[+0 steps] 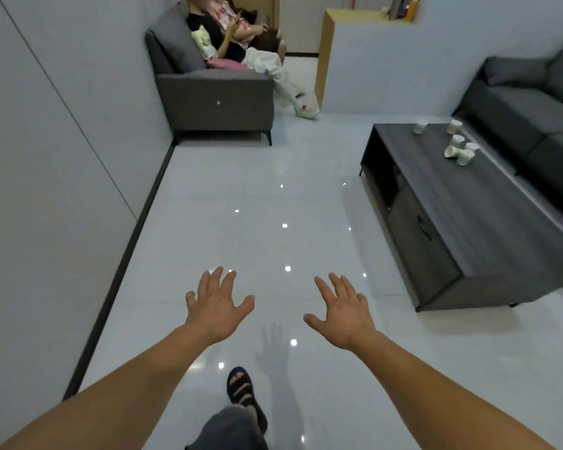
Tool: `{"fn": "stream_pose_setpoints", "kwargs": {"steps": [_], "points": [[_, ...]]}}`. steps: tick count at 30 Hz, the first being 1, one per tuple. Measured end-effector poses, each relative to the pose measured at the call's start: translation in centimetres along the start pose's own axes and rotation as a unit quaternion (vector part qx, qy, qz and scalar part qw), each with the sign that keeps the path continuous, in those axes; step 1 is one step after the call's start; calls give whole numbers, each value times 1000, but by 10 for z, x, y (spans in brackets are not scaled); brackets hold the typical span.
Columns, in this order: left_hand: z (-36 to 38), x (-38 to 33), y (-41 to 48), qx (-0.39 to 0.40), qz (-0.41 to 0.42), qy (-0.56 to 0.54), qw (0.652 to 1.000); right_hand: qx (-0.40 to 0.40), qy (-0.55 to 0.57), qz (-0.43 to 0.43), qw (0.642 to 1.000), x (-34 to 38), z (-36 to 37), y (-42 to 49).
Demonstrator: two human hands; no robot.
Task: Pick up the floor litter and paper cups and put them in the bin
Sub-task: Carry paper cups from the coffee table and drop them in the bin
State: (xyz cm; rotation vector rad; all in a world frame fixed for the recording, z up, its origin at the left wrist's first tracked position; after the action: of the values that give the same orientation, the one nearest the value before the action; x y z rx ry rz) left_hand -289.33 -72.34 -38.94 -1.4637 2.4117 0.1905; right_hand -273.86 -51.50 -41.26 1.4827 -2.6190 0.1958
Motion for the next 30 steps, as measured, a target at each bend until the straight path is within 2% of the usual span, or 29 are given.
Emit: {"fn": "stream_pose_setpoints", "kwargs": {"steps": [7,15,23,30], "points": [[33,-83,138,23,71,1,997,-43,-4,88,995,-79,-26,101],[44,-208,291,32,186,-25,982,-39,-13,187,982,-156,-54,206],[84,-309,396,67,236,-5,969,-49,0,231,972,-237,-66,297],[118,-423,507,62,244,10,968,-51,17,238,970,-339,-72,419]]}}
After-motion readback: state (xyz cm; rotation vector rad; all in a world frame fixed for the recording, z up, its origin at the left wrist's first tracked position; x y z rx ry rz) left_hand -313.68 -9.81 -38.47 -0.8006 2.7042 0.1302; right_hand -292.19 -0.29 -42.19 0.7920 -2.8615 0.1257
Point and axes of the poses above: each hand's wrist, its own y-axis towards the middle knuckle, its own z-axis out of the palm, x = y × z, the point moved 6 cm from there along y, towards the middle knuckle, and after that the axes turned 15 degrees about -x, right-handed, at the moved point
